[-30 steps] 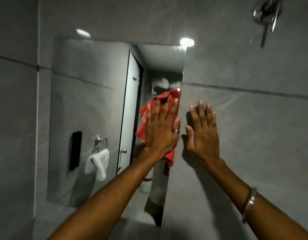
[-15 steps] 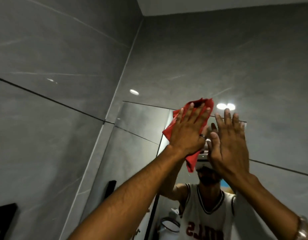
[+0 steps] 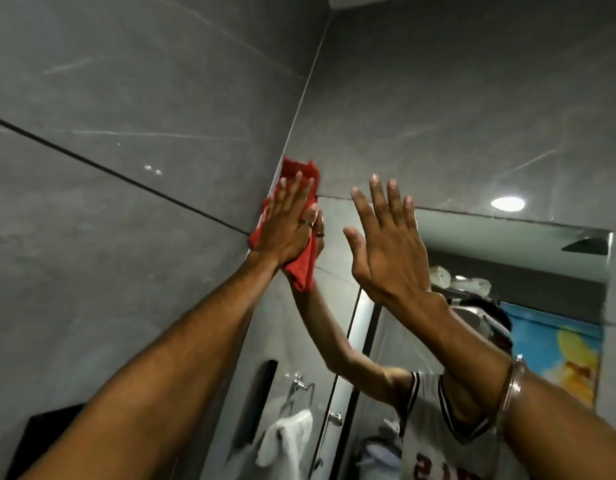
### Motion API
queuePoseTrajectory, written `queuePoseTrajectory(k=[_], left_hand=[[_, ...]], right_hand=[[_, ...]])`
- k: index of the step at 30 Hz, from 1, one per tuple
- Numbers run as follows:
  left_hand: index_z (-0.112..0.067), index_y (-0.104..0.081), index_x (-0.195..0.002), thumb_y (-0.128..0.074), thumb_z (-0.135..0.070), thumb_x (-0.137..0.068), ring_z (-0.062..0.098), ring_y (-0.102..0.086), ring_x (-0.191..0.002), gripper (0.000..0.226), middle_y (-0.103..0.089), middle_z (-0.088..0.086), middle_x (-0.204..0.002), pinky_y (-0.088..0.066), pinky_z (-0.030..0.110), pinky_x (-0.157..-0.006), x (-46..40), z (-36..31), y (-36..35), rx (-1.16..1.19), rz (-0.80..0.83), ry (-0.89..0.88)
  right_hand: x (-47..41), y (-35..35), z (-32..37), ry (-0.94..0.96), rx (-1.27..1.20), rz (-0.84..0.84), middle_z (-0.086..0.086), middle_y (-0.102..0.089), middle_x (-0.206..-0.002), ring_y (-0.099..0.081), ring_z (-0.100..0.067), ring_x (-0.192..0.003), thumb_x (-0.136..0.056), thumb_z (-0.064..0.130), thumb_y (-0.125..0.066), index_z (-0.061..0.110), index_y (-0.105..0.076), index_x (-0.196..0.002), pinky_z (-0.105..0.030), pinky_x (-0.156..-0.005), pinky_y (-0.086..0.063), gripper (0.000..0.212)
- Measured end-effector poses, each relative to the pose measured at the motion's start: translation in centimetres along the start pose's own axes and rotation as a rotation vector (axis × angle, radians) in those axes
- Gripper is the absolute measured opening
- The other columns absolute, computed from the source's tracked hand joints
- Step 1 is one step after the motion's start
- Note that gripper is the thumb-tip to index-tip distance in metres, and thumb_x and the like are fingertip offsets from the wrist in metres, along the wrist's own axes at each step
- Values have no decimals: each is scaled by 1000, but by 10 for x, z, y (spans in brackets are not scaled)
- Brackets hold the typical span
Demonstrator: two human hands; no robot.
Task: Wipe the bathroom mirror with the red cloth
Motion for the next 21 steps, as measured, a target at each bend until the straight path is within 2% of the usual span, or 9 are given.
queuePoseTrajectory(k=[2,6,10,13,15,17,18,19,21], left_hand=[[-20,-1,-166,-24,-38,-113,26,14,-161,61,7,2,-175,6,53,-130,13,-5,-3,-37,3,-8],[-13,-10,-165,-20,-39,-109,32,6,-162,63,-2,11,-175,4,59,-129,76,-6,-15,-56,14,-75],[-11,-20,-164,-19,-41,-108,33,-1,-162,64,-10,12,-174,2,61,-129,179,11,-40,4,27,-51],[-17,-16,-165,-16,-44,-110,27,5,-162,61,-2,0,-175,7,59,-129,276,30,-62,2,50,-18],[-28,-9,-165,-22,-41,-109,28,6,-161,59,2,-8,-173,7,59,-128,340,46,-71,24,78,-9],[-39,0,-164,-31,-32,-105,41,-4,-160,66,-7,-1,-171,4,61,-128,388,60,-72,44,90,46],[-39,-1,-164,-32,-30,-104,46,-10,-158,68,-14,5,-169,1,64,-127,406,66,-74,47,104,86],[-33,-7,-165,-32,-30,-103,47,-12,-157,67,-19,9,-168,-1,68,-126,420,70,-76,52,111,120],[-13,-22,-162,-32,-30,-102,36,-10,-160,63,-21,11,-168,-3,72,-124,434,69,-83,66,96,170]], right_hand=[[10,-9,5,-18,-16,15,-7,-5,-174,5,-23,-161,-103,61,-6,24,-14,-164,-50,-131,-4,71],[58,-25,29,-15,-30,53,-10,-6,-174,5,-24,-161,-105,57,-10,22,-16,-165,-46,-130,4,70],[120,-33,64,10,-45,172,-13,-7,-174,-6,-33,-161,-106,56,-12,20,-14,-166,-57,-129,-9,70],[173,-32,92,-4,-69,270,-15,-9,-173,-9,-37,-160,-105,56,-11,19,-17,-165,-60,-128,-10,71],[208,-28,112,0,-100,337,-15,-12,-173,-11,-39,-160,-105,54,-21,18,-22,-164,-58,-129,-6,69],[235,-21,122,-6,-138,356,-16,-16,-172,-11,-39,-160,-104,49,-32,18,-27,-163,-51,-129,1,67],[248,-17,124,-16,-158,357,-16,-18,-171,-11,-38,-159,-103,46,-36,16,-30,-161,-48,-130,4,65],[261,-12,125,-30,-179,351,-17,-20,-170,-11,-37,-159,-103,43,-39,15,-34,-160,-45,-130,7,64],[283,0,120,-47,-210,335,-18,-24,-169,-10,-34,-158,-102,41,-40,13,-39,-158,-43,-130,7,62]])
Point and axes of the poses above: each hand's wrist, its own x-axis away from the middle knuckle, its own y-axis out of the back of the hand, z = x × y, the point moved 6 cm from there along -x, towards the middle knuckle
